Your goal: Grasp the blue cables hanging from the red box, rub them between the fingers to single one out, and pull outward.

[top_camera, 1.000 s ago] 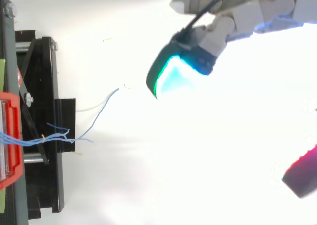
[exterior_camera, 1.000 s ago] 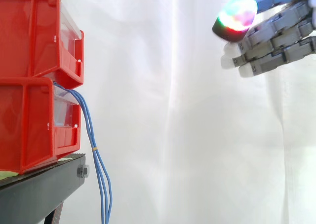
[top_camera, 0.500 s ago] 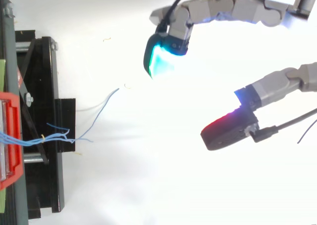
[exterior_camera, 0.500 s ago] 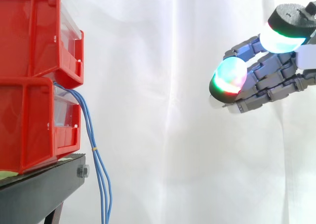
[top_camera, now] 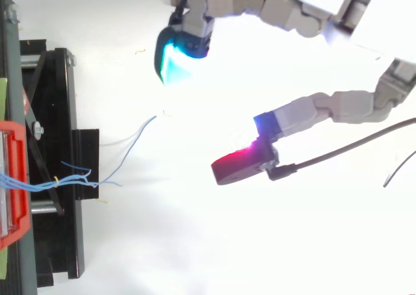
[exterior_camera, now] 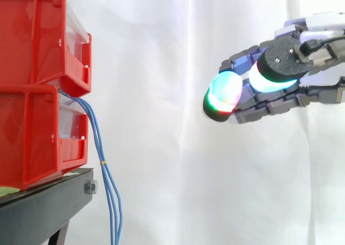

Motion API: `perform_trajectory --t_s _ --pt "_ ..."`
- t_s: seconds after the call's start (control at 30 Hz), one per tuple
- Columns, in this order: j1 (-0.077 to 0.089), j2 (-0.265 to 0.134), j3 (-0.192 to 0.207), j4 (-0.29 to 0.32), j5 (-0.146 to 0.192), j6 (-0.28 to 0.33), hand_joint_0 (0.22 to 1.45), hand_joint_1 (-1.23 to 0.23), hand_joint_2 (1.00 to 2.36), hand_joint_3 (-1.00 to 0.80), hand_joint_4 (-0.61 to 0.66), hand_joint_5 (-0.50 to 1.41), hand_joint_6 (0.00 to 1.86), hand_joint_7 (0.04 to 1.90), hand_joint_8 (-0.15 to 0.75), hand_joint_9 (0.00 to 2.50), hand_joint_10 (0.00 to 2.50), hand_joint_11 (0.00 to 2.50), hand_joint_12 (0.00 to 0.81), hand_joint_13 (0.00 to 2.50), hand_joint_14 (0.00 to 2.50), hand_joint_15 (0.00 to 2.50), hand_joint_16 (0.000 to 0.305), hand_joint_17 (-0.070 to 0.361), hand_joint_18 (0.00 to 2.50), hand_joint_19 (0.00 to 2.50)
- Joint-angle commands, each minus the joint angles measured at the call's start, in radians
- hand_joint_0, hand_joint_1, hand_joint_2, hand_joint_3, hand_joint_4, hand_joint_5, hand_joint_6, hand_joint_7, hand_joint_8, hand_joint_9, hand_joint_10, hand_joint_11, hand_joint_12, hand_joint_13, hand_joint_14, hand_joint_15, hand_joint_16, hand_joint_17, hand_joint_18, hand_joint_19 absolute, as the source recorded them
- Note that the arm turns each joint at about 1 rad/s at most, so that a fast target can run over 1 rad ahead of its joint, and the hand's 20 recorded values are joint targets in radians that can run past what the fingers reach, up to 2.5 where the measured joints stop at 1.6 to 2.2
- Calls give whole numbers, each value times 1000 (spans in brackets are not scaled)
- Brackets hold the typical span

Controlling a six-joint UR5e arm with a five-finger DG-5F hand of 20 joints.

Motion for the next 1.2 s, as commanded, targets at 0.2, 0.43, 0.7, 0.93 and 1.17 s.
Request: perform_trajectory --t_s 0.2,0.43,0.7,0.93,1.17 --pt "41 -90 0 188 100 8 578 -812 1000 -500 279 -196 502 1186 372 153 0 0 403 0 0 0 49 111 0 0" --pt "69 -150 0 312 163 40 568 -795 1000 -500 290 -195 502 1174 377 154 0 0 405 0 0 0 49 110 0 0" --pt "94 -213 0 467 277 44 561 -775 1000 -500 286 -194 502 1168 376 156 0 0 399 0 0 0 47 106 0 0" --pt "114 -218 0 495 349 38 556 -765 1000 -500 289 -193 502 1164 376 154 0 0 398 0 0 0 47 105 0 0" --pt "129 -279 2 564 379 38 557 -762 1000 -500 292 -193 502 1159 378 161 0 0 398 0 0 0 48 107 0 0"
